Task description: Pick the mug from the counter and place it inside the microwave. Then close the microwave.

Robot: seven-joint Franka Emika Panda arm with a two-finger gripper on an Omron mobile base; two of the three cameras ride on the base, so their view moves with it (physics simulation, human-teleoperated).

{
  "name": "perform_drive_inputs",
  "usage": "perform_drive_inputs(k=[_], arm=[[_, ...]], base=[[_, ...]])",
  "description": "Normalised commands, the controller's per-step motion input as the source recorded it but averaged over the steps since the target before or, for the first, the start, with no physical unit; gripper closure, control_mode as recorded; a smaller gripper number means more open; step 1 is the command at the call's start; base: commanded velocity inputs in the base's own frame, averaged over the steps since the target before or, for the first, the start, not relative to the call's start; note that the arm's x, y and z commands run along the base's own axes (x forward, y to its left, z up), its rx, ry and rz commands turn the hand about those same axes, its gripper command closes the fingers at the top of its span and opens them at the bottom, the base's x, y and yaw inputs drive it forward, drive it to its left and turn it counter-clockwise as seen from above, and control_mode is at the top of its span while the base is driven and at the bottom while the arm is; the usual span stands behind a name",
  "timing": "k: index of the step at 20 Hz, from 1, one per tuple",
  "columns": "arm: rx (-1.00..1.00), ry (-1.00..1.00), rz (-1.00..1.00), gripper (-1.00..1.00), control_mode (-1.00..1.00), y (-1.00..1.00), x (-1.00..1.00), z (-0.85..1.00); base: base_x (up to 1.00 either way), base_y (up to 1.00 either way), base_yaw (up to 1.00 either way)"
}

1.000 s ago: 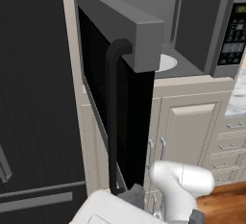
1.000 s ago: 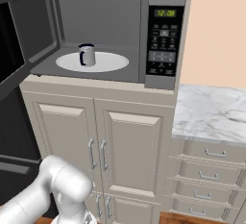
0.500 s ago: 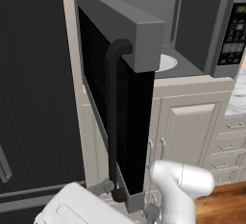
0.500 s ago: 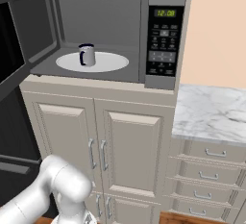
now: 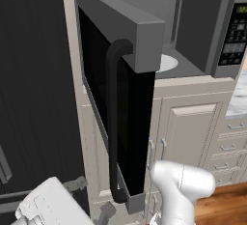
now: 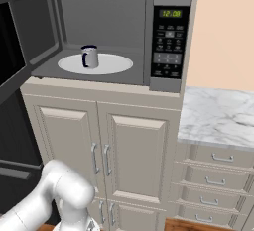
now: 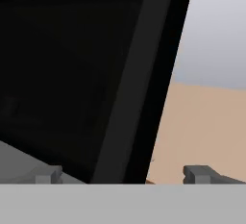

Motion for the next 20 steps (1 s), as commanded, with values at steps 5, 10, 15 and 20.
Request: perform_drive_inputs(k=[5, 10, 15, 20], arm=[[-0.03, -0.06, -0.11, -1.0, -1.0, 0.26, 0.3, -0.15], [-0.01, -0.02, -0.07, -1.0, -1.0, 0.11, 0.12, -0.04], [0.0, 0.0, 0.01, -1.0, -1.0, -0.35, 0.08, 0.0], [0.0, 0.03, 0.02, -1.0, -1.0, -0.14, 0.13, 0.01]], base=[[0.0, 0.0, 0.0], [0.0, 0.0, 0.0], [0.0, 0.0, 0.0], [0.0, 0.0, 0.0]])
